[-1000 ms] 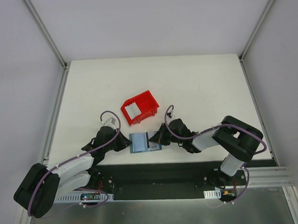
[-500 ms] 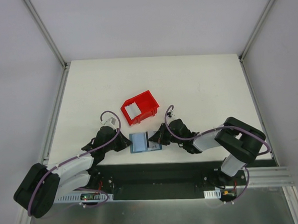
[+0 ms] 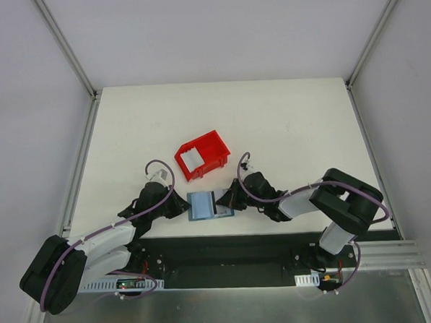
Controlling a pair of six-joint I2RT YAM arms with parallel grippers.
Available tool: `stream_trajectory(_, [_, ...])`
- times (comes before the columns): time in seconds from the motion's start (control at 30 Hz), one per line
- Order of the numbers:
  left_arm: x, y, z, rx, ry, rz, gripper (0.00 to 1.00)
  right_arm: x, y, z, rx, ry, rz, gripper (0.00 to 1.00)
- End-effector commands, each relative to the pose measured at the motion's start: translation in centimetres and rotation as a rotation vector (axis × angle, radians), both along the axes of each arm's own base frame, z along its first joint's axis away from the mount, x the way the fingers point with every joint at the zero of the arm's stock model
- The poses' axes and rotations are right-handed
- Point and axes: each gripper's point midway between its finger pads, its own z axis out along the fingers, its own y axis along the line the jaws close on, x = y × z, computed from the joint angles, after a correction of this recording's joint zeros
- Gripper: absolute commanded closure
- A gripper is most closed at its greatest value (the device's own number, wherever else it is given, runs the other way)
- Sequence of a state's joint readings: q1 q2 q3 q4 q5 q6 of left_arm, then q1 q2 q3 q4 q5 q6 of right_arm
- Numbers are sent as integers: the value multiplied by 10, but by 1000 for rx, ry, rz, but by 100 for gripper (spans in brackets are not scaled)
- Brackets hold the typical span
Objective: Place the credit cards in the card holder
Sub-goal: Insert the credit card into the card holder.
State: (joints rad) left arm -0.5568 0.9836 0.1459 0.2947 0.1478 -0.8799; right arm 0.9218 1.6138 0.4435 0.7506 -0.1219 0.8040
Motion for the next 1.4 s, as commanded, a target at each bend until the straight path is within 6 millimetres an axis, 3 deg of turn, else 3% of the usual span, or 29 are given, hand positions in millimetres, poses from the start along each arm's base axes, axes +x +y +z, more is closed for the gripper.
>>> stream_trajectory(0.0, [-8, 6, -13, 30, 28, 1, 100, -1, 20, 9, 72, -11, 40, 100])
stream_trajectory(0.2, [-7, 5, -13, 25, 27, 2, 100, -2, 19, 6, 78, 1, 32, 100])
stream_trajectory(0.5, [-7, 6, -13, 30, 28, 1, 100, 4, 11, 23, 57, -73, 10, 100])
stream_trajectory(1.37, [-8, 5, -12, 24, 27, 3, 100, -1, 22, -1, 71, 24, 38, 99])
